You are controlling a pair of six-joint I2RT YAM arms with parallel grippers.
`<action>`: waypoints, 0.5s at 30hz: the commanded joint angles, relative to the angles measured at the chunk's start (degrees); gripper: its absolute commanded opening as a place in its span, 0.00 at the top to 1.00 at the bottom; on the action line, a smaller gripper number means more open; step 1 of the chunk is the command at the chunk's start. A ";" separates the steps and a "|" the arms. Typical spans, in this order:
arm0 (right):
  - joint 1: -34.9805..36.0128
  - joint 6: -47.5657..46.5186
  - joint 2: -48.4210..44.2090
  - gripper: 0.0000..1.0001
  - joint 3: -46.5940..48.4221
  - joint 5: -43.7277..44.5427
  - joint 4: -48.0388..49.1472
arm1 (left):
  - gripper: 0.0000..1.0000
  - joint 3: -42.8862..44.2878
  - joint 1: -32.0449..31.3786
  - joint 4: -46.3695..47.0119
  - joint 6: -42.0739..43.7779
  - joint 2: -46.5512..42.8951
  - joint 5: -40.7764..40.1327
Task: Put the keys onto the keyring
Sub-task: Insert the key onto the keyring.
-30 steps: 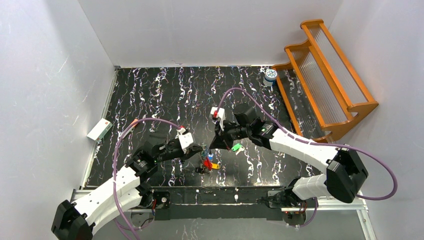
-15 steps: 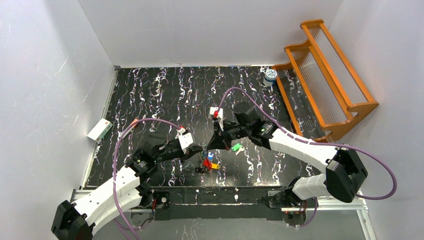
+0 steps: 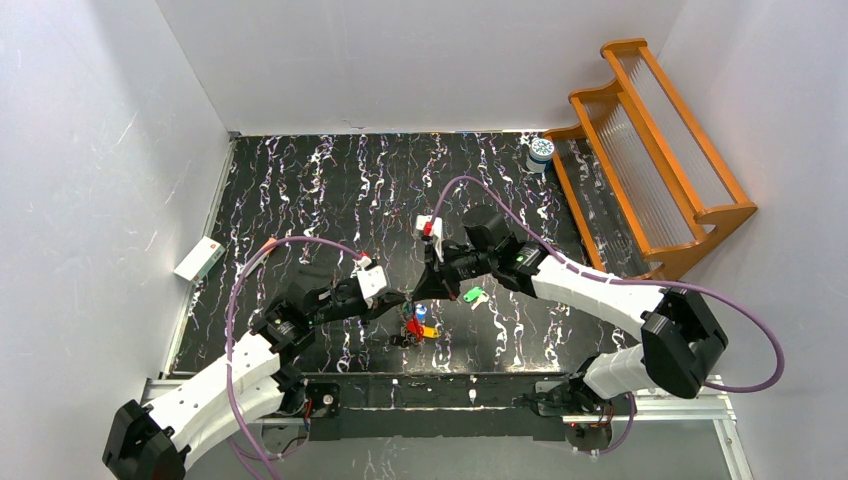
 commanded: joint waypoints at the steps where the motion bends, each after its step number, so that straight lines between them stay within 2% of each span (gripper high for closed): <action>1: -0.12 1.31 0.22 0.99 2.02 0.98 2.58 | 1.00 0.55 -0.25 1.64 0.36 0.25 1.68; 15: -0.10 2.16 2.48 0.99 3.16 4.90 0.54 | 1.00 0.48 -0.27 1.91 0.26 0.21 1.79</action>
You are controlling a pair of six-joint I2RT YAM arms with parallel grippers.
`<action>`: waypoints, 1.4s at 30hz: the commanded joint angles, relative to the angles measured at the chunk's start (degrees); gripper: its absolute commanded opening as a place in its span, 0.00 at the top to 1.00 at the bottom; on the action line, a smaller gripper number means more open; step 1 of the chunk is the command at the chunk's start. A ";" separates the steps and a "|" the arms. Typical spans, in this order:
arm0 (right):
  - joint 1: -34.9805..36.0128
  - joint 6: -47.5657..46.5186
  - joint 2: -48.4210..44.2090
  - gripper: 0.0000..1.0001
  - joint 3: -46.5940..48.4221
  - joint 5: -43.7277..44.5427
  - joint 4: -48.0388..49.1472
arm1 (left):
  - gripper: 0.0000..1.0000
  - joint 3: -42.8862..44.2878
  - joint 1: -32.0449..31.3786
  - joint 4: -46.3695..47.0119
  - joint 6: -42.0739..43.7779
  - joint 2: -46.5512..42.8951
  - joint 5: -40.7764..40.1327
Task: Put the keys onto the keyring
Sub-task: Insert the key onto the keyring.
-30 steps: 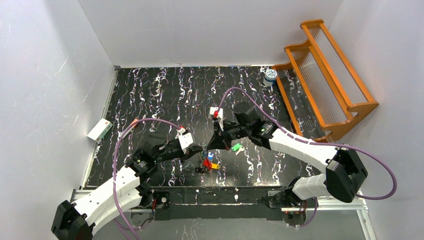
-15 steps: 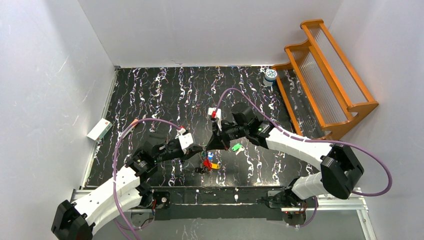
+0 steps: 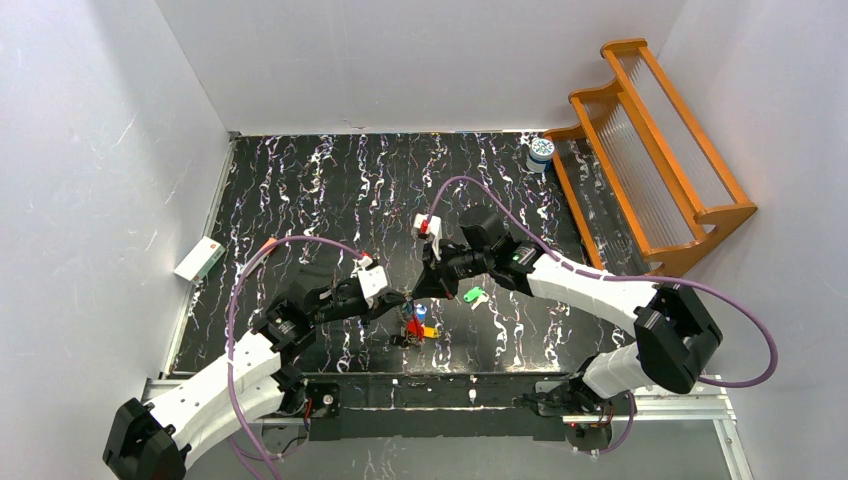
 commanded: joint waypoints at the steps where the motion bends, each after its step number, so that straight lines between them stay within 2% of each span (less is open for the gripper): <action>1: -0.06 0.39 0.74 0.99 2.85 2.30 0.49 | 1.00 0.41 -0.24 1.85 0.26 -0.47 1.37; 11: -0.06 0.70 0.96 0.99 2.25 3.58 0.12 | 1.00 0.39 -0.25 2.02 0.27 -0.83 1.19; 12: -0.11 0.64 0.76 0.96 2.09 3.63 0.14 | 1.00 0.39 -0.26 2.02 0.33 -0.86 1.19; 14: -0.07 0.40 -0.10 0.75 1.62 4.64 0.48 | 1.00 0.39 -0.25 2.02 0.30 -0.91 1.20; 16: -0.07 0.12 -1.47 0.62 0.71 6.25 1.29 | 1.00 0.39 -0.26 2.02 0.30 -1.04 1.23; 22: -0.07 -5.24 -7.03 0.51 -2.02 7.24 1.49 | 1.00 0.48 -0.26 2.17 0.69 -1.43 0.73; 33: -0.07 -11.33 -16.81 0.50 -11.47 9.48 11.91 | 1.00 -1.48 -0.30 10.24 -4.59 -1.06 0.72; 37: -0.07 -14.47 -18.88 0.51 -15.75 6.32 17.89 | 1.00 -2.51 -0.19 14.89 -5.69 -0.30 1.59; 42: -0.07 -19.07 -19.61 0.46 -17.75 -0.80 21.37 | 1.00 -3.11 -0.30 19.32 -6.74 1.09 5.51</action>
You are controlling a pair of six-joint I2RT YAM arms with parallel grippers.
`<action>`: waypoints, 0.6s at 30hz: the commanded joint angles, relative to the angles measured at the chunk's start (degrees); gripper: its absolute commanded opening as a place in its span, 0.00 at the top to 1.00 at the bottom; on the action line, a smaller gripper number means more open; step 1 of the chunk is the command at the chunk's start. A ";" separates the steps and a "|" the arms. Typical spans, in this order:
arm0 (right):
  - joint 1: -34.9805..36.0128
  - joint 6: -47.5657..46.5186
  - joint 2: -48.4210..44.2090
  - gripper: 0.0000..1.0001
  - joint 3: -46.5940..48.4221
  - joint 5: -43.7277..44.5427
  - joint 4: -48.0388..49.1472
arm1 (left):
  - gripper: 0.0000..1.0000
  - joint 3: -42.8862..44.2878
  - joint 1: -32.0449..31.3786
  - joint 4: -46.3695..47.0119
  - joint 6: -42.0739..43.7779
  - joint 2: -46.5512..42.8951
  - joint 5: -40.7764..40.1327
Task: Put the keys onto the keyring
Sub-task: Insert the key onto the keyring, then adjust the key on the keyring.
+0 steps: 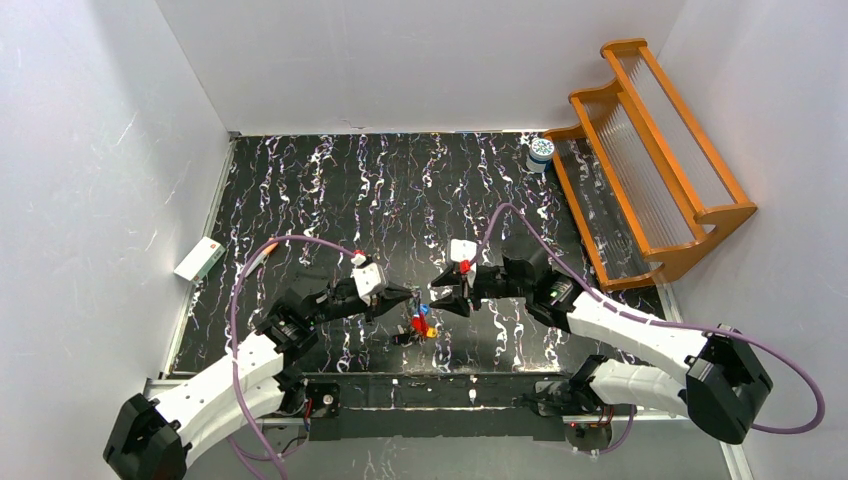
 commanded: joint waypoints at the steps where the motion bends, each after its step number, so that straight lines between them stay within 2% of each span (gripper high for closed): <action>1: -0.04 -4.97 -1.49 0.46 -0.35 -6.07 8.03 | 1.00 -0.21 -0.24 7.93 -1.63 0.81 5.11; 6: -0.04 -5.09 -0.87 0.46 0.49 -8.29 8.82 | 1.00 -0.18 -0.27 9.31 -1.75 1.76 7.75; 9: -0.06 -5.37 -0.08 0.51 0.83 -9.44 8.94 | 1.00 -0.32 -0.27 9.92 -1.99 1.70 8.08; 18: -0.02 -5.28 2.84 0.59 1.82 -10.67 10.63 | 1.00 -0.81 -0.26 10.95 -2.71 1.31 9.07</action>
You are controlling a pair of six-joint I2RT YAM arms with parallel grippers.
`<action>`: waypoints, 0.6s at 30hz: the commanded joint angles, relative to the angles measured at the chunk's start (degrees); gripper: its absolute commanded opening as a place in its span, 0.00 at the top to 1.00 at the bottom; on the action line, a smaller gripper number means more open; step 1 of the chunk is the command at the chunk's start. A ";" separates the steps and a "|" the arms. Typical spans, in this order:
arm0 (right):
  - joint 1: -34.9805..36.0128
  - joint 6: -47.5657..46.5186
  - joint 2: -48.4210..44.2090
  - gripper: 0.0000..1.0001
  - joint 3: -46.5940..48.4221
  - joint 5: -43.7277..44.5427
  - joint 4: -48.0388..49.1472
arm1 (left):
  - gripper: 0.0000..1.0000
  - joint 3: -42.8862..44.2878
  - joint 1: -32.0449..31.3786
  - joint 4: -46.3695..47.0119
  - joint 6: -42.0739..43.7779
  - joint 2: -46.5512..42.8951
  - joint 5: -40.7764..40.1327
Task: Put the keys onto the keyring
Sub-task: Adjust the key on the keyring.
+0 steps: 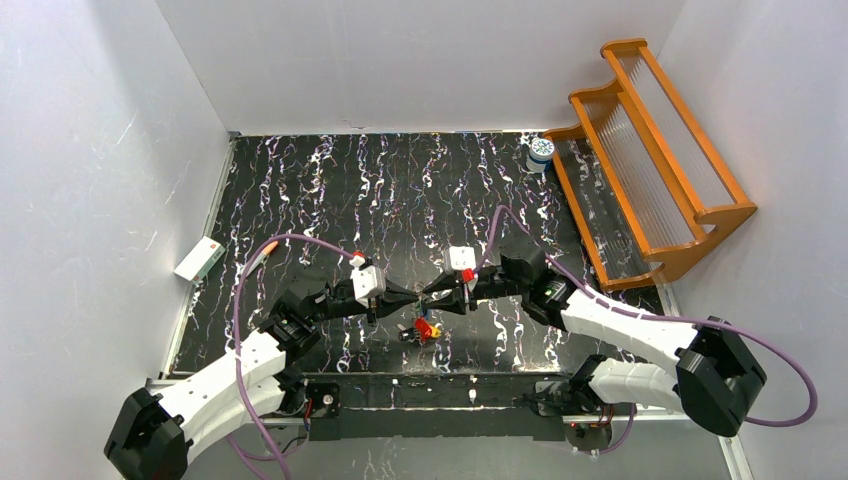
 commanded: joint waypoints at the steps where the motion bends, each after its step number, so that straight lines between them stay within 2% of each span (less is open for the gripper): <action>1: -0.01 -0.65 0.98 0.61 2.35 -1.72 4.37 | 1.00 -0.49 -0.15 3.42 -0.61 -0.76 1.88; 5: -0.03 0.17 1.27 0.72 2.26 -1.82 5.76 | 1.00 -0.57 -0.14 3.63 -0.74 -0.61 2.02; 9: -0.01 0.66 1.38 0.77 2.17 -1.74 6.38 | 1.00 -0.57 -0.18 3.71 -0.67 -0.59 2.11; 15: -0.06 1.11 0.77 0.96 1.67 -0.43 6.57 | 1.00 -0.57 -0.13 3.73 -0.90 -0.49 2.18; 18: -0.05 0.34 0.51 0.99 1.93 0.10 4.70 | 1.00 -0.66 -0.17 3.73 -0.92 -0.70 1.87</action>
